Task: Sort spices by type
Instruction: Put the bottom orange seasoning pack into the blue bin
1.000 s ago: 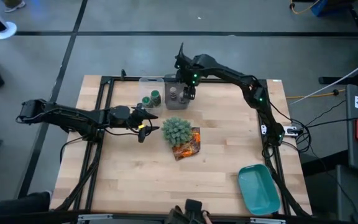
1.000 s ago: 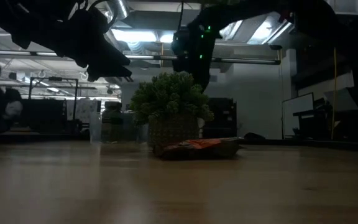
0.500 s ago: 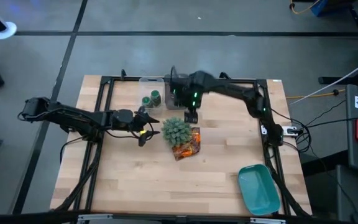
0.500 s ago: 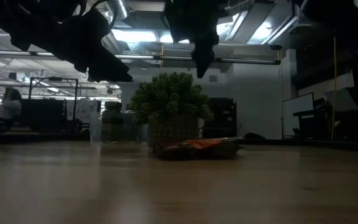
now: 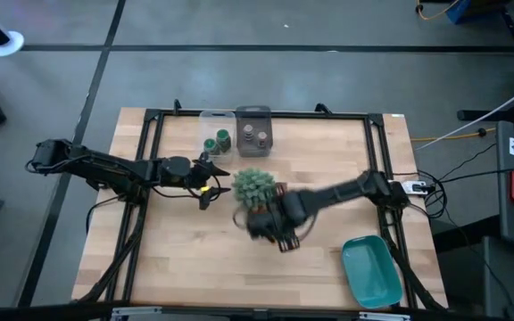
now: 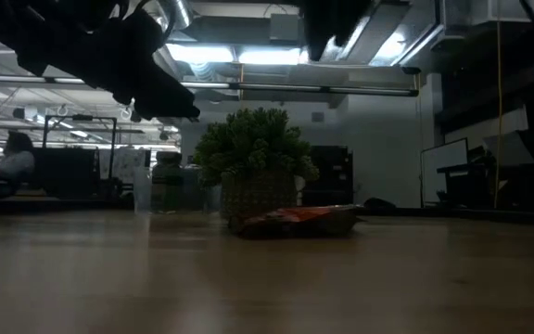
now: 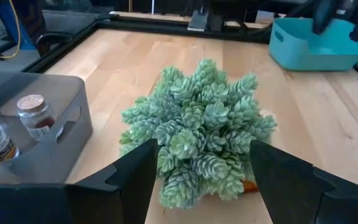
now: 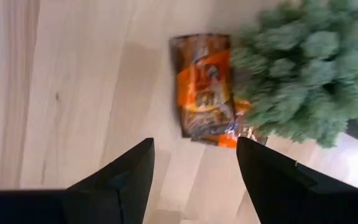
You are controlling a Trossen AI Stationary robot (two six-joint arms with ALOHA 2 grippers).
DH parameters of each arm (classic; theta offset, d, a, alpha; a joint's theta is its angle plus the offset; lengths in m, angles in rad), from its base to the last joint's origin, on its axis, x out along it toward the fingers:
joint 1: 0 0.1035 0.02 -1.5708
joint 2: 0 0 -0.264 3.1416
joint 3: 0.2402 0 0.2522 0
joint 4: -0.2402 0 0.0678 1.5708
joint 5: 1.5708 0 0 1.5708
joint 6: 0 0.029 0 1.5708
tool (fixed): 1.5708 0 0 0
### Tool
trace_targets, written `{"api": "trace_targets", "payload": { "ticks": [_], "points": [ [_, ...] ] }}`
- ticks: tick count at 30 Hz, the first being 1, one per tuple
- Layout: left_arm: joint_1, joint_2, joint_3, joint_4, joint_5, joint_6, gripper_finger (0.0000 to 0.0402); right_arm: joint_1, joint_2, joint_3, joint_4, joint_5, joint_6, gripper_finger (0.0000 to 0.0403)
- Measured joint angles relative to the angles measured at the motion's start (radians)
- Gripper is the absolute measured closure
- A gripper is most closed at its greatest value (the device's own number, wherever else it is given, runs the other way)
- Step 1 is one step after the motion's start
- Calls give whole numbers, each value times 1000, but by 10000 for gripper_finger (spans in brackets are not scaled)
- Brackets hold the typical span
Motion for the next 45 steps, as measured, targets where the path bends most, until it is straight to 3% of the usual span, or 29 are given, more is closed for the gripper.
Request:
{"api": "trace_targets", "payload": {
  "ticks": [4,9,13,19,27,35,41,45],
  "points": [
    [0,0,0,35,0,-3,163,91,1,-91,-1,116,50,174],
    [0,0,0,43,0,-34,163,144,1,-220,32,136,103,174],
    [0,0,0,39,0,-94,163,147,1,-268,108,151,159,174],
    [0,0,0,30,0,-102,163,147,1,-388,210,315,165,174],
    [-1,0,0,30,0,-101,163,147,1,-560,395,341,166,174],
    [0,0,0,10,0,-77,163,147,2,-672,452,501,166,174],
    [0,0,0,7,0,-76,163,145,2,-734,515,487,166,174],
    [0,0,0,7,0,-77,163,145,2,-761,563,536,161,179]
  ]
}}
